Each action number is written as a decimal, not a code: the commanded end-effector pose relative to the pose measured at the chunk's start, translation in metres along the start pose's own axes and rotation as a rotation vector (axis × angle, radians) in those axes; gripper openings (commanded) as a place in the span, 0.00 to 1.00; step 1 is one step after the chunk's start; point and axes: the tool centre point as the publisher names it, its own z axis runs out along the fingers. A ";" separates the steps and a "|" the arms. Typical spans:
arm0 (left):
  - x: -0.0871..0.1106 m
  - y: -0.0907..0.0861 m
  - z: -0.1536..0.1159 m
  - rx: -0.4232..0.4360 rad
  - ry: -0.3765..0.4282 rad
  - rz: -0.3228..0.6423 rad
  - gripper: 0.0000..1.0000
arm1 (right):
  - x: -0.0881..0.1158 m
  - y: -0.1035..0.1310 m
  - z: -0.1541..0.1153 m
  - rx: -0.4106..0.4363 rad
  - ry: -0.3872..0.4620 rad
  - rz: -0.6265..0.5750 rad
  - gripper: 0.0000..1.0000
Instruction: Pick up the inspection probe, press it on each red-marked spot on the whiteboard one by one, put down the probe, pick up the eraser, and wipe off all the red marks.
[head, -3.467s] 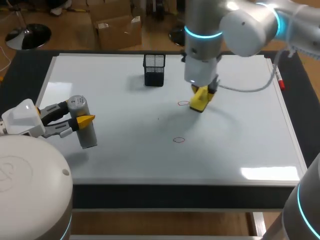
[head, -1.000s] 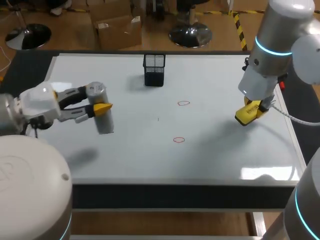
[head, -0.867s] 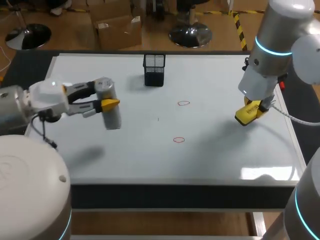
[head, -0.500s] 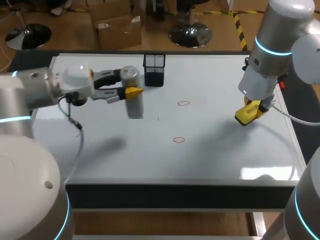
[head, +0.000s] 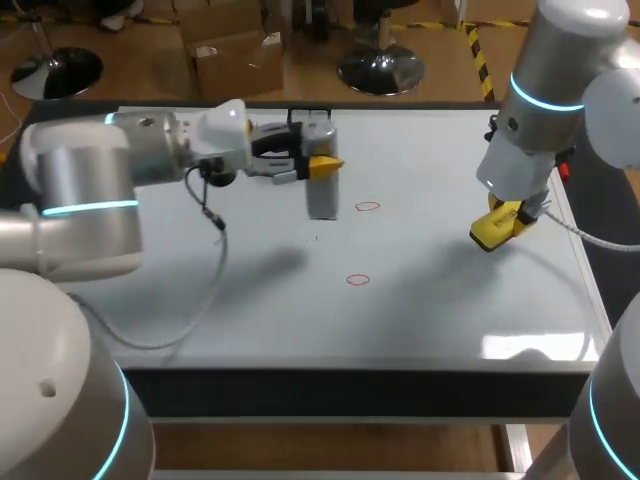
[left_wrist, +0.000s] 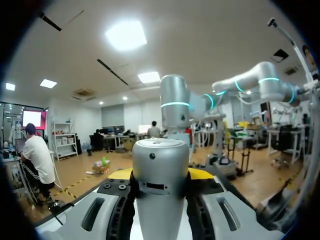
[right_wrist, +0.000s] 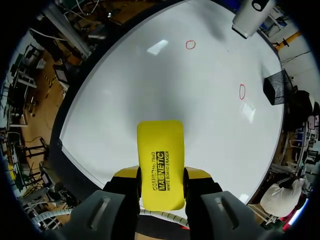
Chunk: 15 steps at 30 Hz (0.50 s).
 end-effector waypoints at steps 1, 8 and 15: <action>-0.018 0.010 0.047 0.002 0.061 -0.003 0.00 | 0.000 -0.001 0.000 0.002 0.001 -0.002 0.00; -0.035 0.022 0.065 0.013 0.071 0.003 0.00 | 0.000 -0.001 0.000 0.002 0.001 -0.002 0.00; -0.047 0.037 0.071 0.024 0.065 -0.007 0.00 | 0.000 -0.001 0.000 0.002 0.001 -0.002 0.00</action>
